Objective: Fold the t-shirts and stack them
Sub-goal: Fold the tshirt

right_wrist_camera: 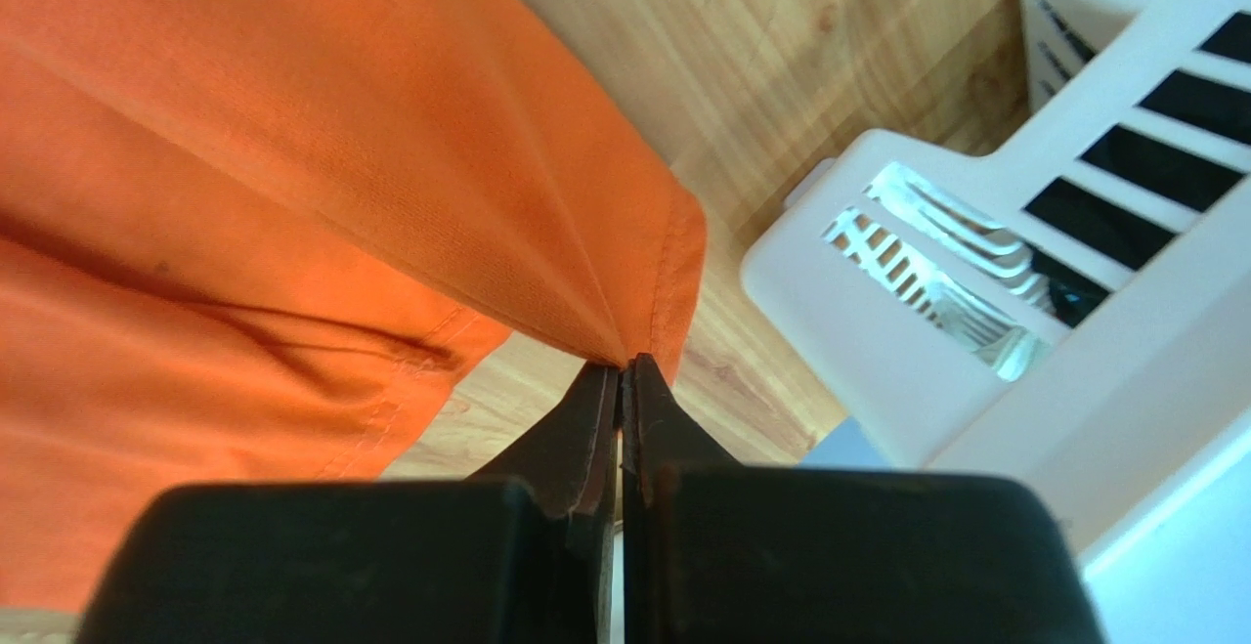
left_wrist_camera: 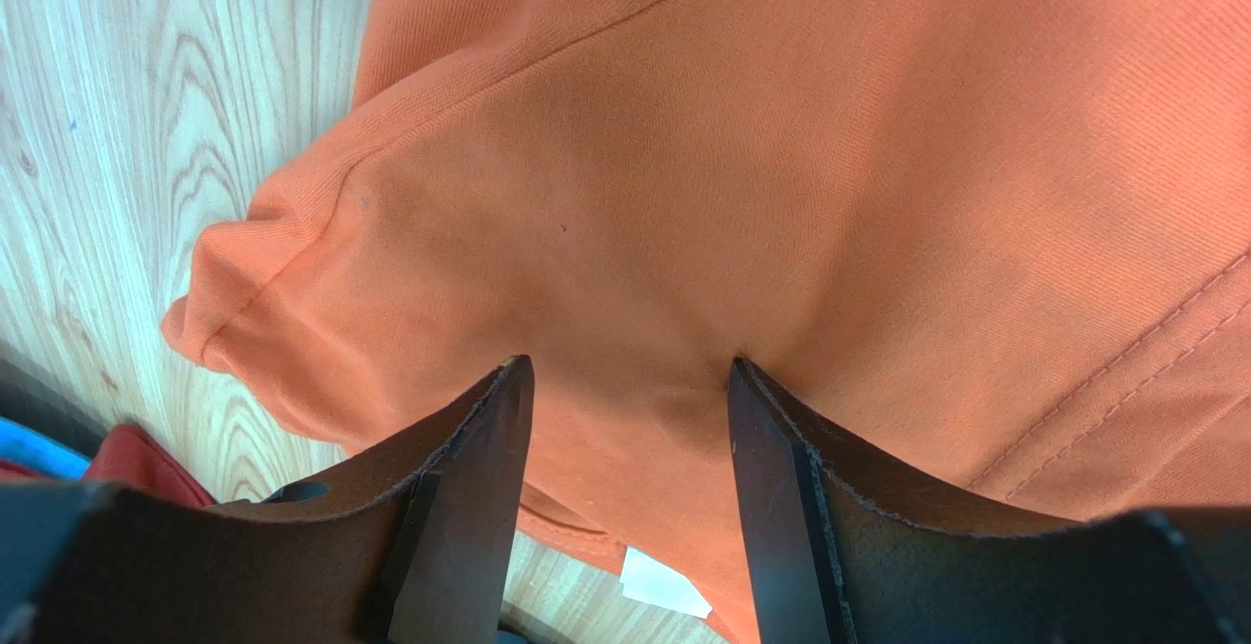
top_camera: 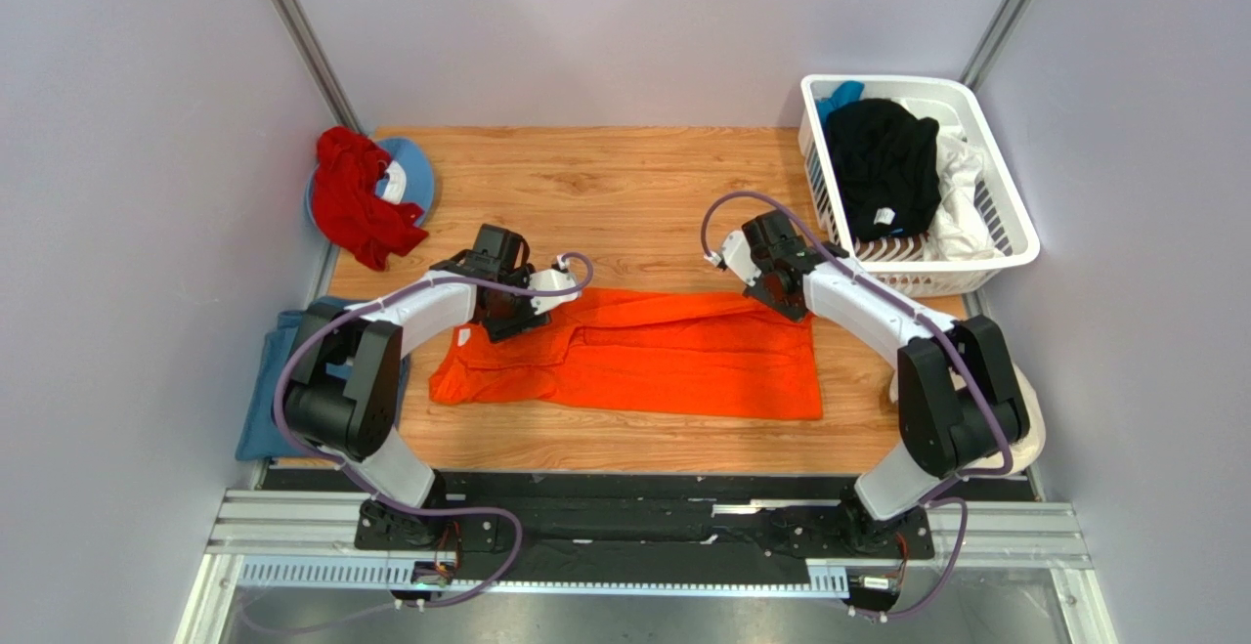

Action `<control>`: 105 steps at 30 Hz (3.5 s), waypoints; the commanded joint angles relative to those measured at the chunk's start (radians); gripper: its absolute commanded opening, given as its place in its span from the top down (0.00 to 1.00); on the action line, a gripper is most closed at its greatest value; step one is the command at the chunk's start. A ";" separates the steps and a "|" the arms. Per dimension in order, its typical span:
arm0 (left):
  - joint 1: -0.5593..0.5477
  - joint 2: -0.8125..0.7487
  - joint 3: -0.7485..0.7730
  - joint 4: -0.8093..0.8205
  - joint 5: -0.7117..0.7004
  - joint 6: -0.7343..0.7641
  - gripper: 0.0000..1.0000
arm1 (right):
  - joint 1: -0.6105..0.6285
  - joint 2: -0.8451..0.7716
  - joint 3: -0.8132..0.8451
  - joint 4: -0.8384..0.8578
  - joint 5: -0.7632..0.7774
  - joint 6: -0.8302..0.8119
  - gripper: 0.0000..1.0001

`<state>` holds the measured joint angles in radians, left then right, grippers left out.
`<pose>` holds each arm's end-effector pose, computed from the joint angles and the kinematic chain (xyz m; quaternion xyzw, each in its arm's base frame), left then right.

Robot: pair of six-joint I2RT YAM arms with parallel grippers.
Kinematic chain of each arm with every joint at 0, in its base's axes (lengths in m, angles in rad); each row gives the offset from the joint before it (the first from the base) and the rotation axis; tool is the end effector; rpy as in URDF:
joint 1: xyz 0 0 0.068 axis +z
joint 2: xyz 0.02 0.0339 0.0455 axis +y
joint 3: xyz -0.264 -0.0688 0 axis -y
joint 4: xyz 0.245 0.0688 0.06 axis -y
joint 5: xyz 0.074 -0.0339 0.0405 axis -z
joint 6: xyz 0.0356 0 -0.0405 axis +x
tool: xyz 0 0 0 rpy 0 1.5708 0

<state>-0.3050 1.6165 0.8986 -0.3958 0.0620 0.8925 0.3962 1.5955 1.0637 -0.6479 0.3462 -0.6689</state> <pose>0.2897 -0.0935 0.1630 0.5545 0.8002 0.0367 0.2255 0.2898 0.1081 0.2055 -0.4618 0.8495 -0.1934 0.1667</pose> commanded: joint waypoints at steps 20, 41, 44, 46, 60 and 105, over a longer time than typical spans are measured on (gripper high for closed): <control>0.007 0.020 -0.007 -0.023 0.004 0.013 0.39 | 0.055 -0.089 -0.140 -0.050 -0.095 0.101 1.00; 0.007 0.011 -0.009 -0.018 0.006 0.011 0.39 | 0.059 -0.118 -0.099 -0.093 -0.121 0.117 0.43; 0.007 -0.009 -0.023 -0.005 0.007 0.011 0.38 | 0.062 -0.132 -0.064 -0.108 -0.127 0.117 0.42; 0.007 -0.017 -0.029 -0.005 0.007 0.008 0.38 | 0.061 -0.138 -0.048 -0.108 -0.128 0.117 0.39; 0.006 -0.145 -0.046 -0.043 0.010 -0.010 0.35 | 0.070 -0.011 0.010 0.007 -0.110 0.058 0.32; 0.006 0.348 0.391 0.031 -0.180 0.017 0.21 | 0.139 0.024 -0.128 0.050 -0.190 0.097 0.32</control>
<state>-0.3042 1.8729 1.2079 -0.4049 -0.0872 0.8886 0.5110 1.6386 0.9482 -0.5869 0.1997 -0.6083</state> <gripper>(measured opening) 0.785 0.682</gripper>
